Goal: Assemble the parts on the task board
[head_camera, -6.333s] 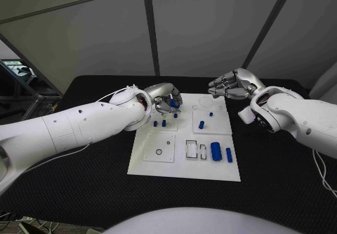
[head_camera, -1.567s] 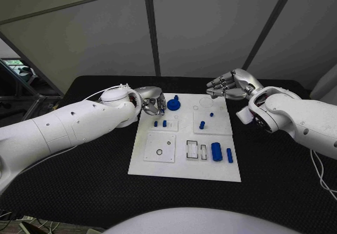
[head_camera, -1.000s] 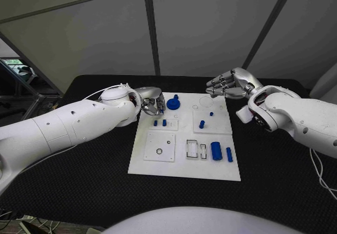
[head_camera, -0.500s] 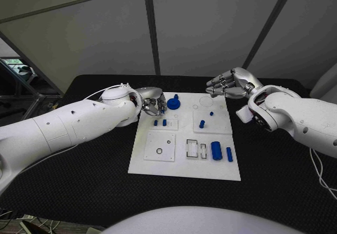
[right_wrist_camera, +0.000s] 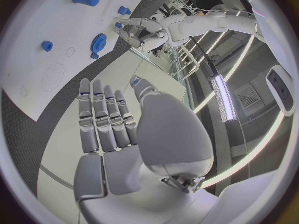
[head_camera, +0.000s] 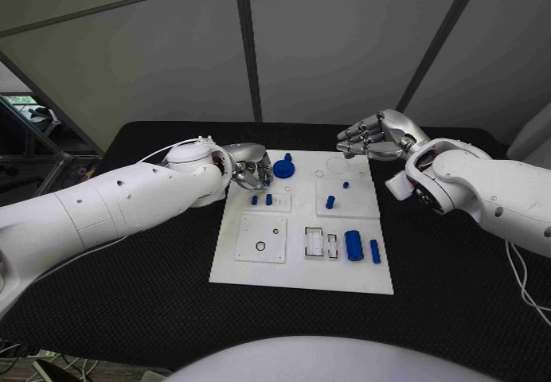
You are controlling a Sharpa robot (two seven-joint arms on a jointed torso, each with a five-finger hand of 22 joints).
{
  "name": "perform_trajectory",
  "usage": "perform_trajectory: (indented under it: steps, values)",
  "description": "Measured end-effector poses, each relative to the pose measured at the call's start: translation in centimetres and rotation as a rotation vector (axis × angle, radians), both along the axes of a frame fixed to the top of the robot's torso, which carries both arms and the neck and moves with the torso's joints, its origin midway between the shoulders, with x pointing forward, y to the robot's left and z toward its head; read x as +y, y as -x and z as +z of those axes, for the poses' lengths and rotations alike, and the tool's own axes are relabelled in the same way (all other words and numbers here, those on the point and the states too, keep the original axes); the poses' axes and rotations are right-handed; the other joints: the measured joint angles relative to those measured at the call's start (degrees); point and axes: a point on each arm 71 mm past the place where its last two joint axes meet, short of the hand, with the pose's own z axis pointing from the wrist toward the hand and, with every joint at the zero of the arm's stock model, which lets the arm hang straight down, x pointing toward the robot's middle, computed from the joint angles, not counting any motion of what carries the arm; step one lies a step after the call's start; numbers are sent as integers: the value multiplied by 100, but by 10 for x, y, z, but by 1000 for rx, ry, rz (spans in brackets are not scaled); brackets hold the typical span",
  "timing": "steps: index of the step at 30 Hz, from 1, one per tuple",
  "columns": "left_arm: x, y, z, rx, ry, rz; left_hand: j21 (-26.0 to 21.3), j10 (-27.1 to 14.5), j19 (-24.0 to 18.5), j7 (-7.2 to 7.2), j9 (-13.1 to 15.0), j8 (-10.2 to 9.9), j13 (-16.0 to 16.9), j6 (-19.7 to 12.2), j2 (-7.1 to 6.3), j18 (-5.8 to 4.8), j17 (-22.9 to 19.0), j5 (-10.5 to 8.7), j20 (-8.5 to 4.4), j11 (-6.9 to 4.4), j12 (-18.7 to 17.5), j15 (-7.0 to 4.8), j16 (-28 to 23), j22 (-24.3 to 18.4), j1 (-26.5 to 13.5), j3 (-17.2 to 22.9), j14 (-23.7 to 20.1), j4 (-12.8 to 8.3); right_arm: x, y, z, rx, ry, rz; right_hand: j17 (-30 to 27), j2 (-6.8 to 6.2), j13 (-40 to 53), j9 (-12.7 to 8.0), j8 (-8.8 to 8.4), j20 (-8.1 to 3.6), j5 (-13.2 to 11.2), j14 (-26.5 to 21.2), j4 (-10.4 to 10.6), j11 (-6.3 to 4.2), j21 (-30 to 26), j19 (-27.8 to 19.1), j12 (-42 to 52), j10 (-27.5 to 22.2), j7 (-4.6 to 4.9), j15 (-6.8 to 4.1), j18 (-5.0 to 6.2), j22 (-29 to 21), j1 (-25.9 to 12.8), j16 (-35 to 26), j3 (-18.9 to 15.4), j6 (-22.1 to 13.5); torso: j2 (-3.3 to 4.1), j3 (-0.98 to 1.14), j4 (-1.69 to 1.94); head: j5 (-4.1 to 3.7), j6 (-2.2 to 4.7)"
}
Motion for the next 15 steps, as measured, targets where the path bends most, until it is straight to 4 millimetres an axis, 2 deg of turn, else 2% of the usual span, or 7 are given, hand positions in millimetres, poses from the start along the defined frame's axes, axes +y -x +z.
perform_trajectory:
  steps: [12,14,15]
  values:
    - [1,0,-2,16,-15,10,-44,-40,-42,39,-15,-53,7,-39,0,-6,-50,0,-1,40,-28,21,-22,0,0,-17,-21,-16,0,0,0,0,0,0,-10,31,0,0,0,-21,0,0,0,-21,-28,21,0,-21,0,0,0,-17,31,0,0,0,2,-1,-1,0,-16]
    - [1,0,-3,17,-16,11,-44,-40,-42,12,-26,-77,14,-74,0,-6,-61,0,-1,40,-28,12,-22,0,0,-32,-30,-1,0,0,0,0,0,0,-10,31,0,0,0,-21,0,0,0,-21,-27,21,0,-21,0,0,0,-17,30,0,0,0,2,-1,-2,0,-17]
    - [1,0,-3,17,-16,11,-44,-40,-42,22,-34,-96,19,-105,0,-193,-68,0,-1,40,-28,4,-22,0,0,-32,-45,-1,0,0,0,0,0,0,-10,31,0,0,0,-21,0,0,0,-21,-28,21,0,-21,0,0,0,-17,30,0,0,0,2,-1,-3,0,-17]
